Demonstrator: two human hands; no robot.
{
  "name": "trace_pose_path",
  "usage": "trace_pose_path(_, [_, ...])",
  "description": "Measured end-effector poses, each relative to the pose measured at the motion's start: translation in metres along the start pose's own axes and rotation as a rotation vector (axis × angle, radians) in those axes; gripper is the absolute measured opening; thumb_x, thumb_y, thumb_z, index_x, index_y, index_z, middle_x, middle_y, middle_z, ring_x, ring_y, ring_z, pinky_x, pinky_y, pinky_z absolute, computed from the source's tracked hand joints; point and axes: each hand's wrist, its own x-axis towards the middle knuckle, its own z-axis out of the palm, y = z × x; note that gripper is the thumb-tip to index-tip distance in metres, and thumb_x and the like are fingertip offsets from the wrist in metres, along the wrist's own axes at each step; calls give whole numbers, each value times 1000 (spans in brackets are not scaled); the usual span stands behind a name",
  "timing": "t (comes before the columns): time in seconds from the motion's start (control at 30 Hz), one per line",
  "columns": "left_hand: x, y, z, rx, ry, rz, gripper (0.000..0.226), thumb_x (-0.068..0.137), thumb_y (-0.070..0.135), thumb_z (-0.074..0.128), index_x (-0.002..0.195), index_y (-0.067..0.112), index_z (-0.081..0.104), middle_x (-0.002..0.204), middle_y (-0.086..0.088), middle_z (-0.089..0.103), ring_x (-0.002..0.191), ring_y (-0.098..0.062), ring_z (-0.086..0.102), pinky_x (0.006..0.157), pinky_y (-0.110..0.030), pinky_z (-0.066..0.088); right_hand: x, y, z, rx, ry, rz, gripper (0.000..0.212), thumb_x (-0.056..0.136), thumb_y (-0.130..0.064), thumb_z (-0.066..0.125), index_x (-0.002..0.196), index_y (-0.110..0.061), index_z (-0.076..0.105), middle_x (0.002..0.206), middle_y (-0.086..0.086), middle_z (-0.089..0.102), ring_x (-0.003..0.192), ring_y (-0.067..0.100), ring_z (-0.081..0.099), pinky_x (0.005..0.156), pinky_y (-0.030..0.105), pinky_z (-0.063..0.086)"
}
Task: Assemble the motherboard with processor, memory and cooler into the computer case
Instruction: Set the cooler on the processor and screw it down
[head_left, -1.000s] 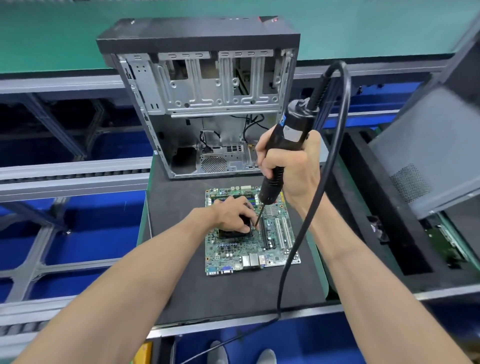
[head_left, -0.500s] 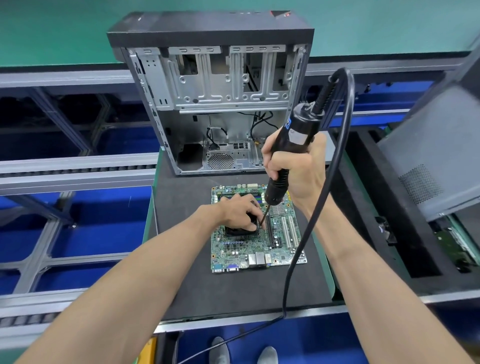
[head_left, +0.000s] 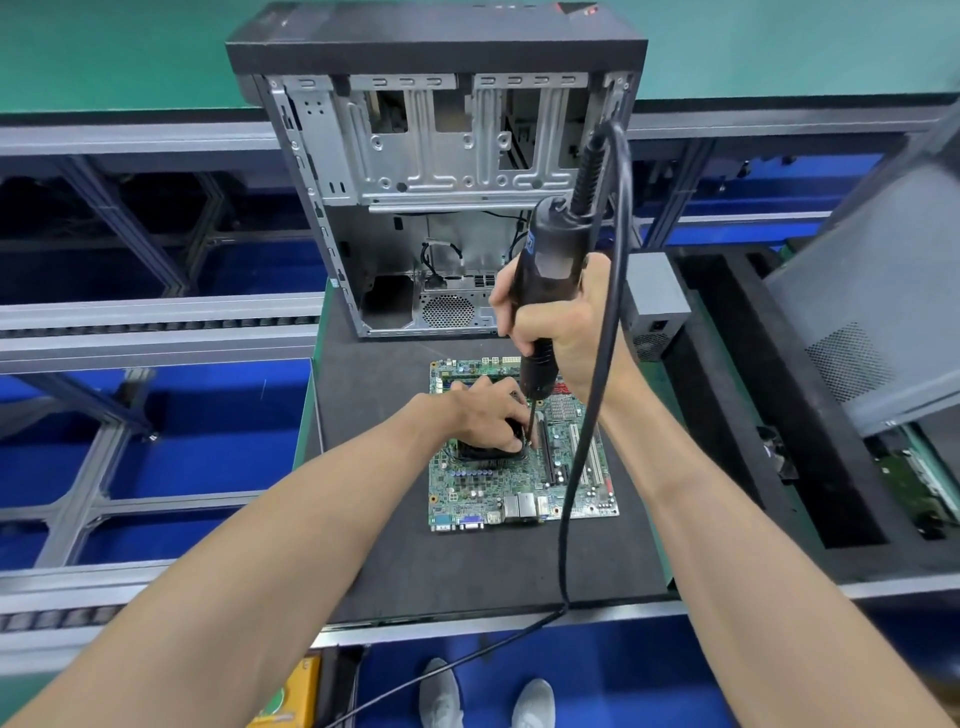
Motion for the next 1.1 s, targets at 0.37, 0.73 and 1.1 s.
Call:
trace_pose_path(0.37, [9,-8,5,-4,-9,0,20,92,35,56,106,45,66,125,12,37,112,-19,31,94,-42,20,5,7,-11,33,50,1,26,42,8,49,63,-2,60,51,24,46,49,26,38,48,30,28])
trace_pose_path(0.73, [11,-11,6,34,-17,-4,13,90,39,56,101,41,63,131,11,37,116,-20,32,97,-45,22,5,13,-25,44,63,-19,21,44,2,53,65,1,55,53,10,53,50,24,40,49,28,33])
trace_pose_path(1.1, [8,-10,4,11,-11,-1,14,93,36,55,104,42,63,132,10,36,118,-21,32,102,-47,22,3,12,-26,68,79,-13,23,48,6,52,71,4,57,54,11,53,48,22,39,50,28,33])
